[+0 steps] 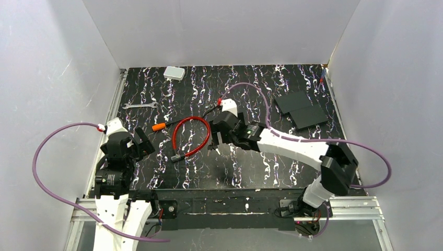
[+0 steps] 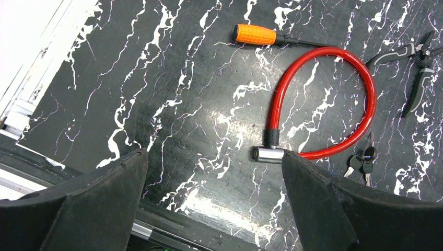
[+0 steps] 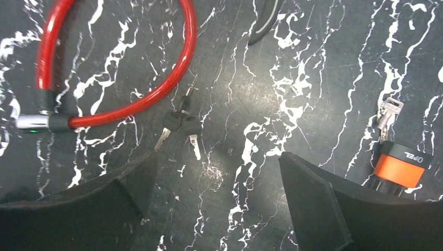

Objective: Unlock with the key

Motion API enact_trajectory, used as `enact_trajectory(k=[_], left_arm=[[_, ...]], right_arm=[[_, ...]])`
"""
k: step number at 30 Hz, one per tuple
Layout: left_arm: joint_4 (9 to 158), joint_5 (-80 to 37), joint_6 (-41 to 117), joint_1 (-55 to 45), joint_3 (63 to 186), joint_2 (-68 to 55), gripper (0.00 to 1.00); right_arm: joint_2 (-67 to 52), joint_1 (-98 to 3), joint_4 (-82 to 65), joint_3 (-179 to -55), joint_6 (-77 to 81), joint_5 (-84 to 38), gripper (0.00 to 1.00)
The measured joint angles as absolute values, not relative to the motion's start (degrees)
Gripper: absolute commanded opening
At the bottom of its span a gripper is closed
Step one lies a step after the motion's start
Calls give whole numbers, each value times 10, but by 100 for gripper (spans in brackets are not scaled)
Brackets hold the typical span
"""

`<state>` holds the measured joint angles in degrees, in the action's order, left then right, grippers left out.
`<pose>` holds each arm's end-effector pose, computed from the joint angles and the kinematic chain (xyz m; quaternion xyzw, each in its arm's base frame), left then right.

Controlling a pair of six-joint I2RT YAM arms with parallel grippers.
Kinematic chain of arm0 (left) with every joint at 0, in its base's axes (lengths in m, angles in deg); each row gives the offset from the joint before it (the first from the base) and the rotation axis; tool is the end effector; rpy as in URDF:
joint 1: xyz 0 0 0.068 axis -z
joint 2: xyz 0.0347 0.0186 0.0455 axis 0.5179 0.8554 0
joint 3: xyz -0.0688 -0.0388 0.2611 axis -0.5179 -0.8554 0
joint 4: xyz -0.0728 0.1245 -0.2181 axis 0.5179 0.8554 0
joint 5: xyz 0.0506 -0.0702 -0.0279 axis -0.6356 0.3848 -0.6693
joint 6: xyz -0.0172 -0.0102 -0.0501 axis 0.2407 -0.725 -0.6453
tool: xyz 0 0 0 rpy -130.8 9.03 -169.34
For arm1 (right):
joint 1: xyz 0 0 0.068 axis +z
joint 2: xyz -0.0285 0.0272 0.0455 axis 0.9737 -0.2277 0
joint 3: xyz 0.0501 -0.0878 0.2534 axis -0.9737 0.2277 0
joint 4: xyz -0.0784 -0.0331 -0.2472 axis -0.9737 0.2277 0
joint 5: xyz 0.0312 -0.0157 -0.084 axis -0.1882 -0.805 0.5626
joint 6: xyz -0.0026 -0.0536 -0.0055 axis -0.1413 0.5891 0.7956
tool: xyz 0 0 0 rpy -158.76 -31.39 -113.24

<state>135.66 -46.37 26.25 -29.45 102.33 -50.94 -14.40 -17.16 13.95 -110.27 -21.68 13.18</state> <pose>0.0977 0.0073 0.3310 -0.2298 0.8303 0.0171 0.5075 0.1865 0.2848 0.2820 -0.1245 0.8826 0.1162 0.4381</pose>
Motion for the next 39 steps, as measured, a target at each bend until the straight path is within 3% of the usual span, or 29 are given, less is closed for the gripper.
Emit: enact_trajectory(k=[14,16,21,24,34,39], left_arm=[[1353,-451,264,-295,1016,-519,99],[1352,-449,264,-295,1016,-519,99],[1352,-449,264,-295,1016,-524,99],[1352,-449,264,-295,1016,-524,99],[1352,-449,264,-295,1015,-527,99],[1352,-449,264,-295,1015,-529,99]], right_arm=[[-318,-149,182,-1220,-215,152,78],[-346,-142,185,-1243,-215,151,67],[-443,-141,214,-1333,-222,173,57],[-465,-141,221,-1341,-226,180,45],[-497,-141,226,-1348,-228,186,39],[-497,-141,226,-1348,-232,186,16]])
